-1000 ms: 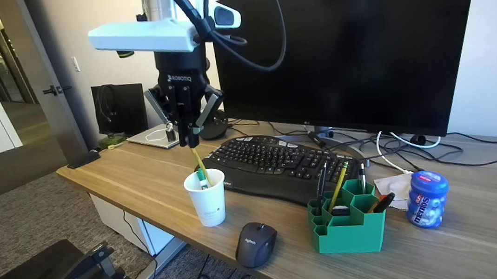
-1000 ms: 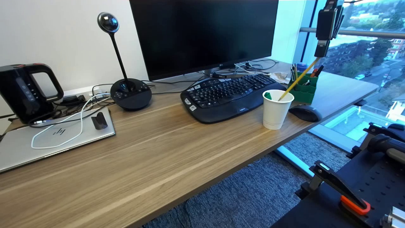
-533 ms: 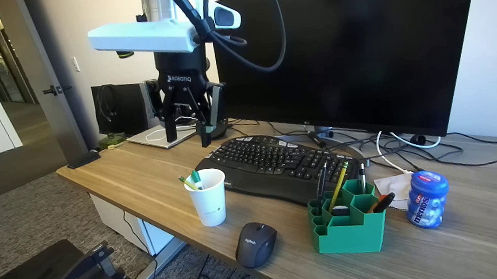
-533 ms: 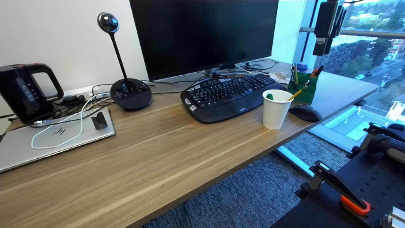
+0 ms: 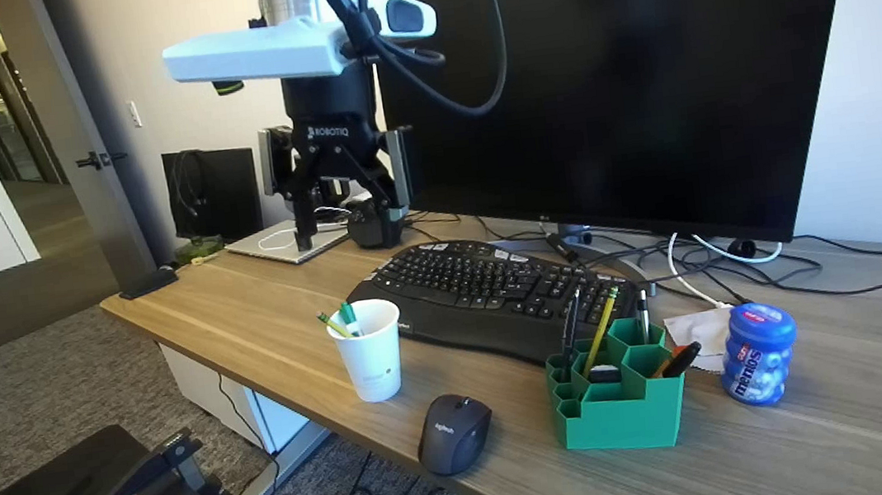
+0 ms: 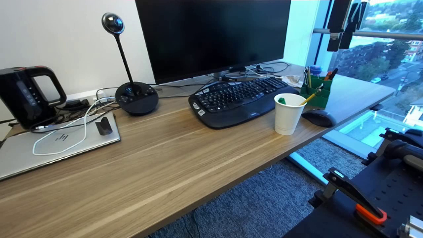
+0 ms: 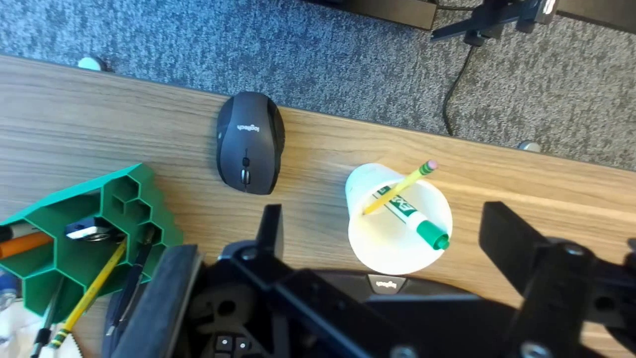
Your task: Put one pencil in the white cup
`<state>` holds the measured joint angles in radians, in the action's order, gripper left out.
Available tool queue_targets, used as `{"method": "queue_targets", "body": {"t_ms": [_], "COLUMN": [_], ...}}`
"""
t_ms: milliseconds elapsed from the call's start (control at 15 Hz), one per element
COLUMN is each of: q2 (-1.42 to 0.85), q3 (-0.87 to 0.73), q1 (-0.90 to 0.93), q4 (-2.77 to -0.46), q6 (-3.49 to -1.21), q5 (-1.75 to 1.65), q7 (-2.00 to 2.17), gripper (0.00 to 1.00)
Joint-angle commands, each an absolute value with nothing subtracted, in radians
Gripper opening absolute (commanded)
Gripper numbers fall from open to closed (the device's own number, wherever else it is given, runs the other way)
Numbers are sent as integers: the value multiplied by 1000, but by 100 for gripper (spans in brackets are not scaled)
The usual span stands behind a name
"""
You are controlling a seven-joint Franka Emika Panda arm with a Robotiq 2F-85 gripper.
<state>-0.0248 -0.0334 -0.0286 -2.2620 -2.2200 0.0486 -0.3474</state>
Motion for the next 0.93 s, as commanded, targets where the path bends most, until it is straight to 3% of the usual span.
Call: {"method": "queue_targets", "body": {"t_ms": [0, 867], "q2": [-16, -66], "q3": [-52, -126], "q1": [-49, -133], "q4": [-2225, -2174], "q6": [-2203, -2267], "q5": [-11, 20], "q7": [-268, -273], "gripper": [100, 100]}}
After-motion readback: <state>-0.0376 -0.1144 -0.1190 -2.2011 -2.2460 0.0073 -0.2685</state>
